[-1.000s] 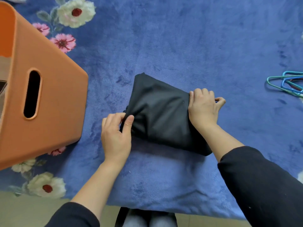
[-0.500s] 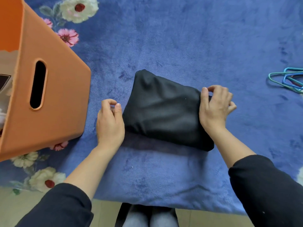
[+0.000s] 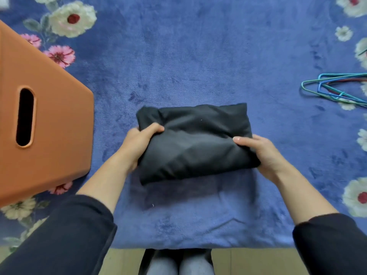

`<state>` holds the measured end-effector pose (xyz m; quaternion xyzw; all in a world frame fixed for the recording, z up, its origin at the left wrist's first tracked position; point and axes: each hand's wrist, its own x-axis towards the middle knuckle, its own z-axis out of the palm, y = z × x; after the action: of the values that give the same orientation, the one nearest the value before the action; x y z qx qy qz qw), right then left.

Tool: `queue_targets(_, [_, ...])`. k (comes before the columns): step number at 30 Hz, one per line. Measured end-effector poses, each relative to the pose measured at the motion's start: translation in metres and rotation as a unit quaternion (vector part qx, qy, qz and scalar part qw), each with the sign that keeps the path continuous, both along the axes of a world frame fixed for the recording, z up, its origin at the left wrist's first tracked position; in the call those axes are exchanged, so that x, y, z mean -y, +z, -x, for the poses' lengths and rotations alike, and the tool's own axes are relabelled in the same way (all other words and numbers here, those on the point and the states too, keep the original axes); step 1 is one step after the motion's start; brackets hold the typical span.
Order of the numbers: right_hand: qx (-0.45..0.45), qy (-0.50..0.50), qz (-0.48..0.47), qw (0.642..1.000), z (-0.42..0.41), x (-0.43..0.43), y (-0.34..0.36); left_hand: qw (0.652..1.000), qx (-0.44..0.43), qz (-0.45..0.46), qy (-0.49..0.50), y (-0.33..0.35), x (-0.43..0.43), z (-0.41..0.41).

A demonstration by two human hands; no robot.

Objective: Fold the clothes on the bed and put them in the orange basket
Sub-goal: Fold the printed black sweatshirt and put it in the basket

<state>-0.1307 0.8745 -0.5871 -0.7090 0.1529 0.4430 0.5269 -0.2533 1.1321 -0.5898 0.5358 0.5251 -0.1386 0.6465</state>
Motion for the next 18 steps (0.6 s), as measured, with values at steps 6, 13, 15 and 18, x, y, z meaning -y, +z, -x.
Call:
queue_targets(6, [0.052,-0.081,-0.006,0.995,-0.043,0.009,0.007,0.955,0.001,0.294,-0.033,0.003,0.035,0.083])
queue_targets(13, [-0.023,-0.265,-0.013,0.964,0.042,0.019,-0.013,0.992,-0.053,-0.083,-0.081,-0.009,0.023,0.066])
queue_targets(15, [-0.069,-0.245,-0.035,0.967,0.077,0.016,-0.011,0.988,0.021,-0.134,-0.072,-0.005,0.018,0.042])
queue_targets(18, [-0.108,-0.233,-0.088,0.962,0.102,0.008,-0.010,0.980,0.058,-0.073,-0.175,0.001,0.036,0.015])
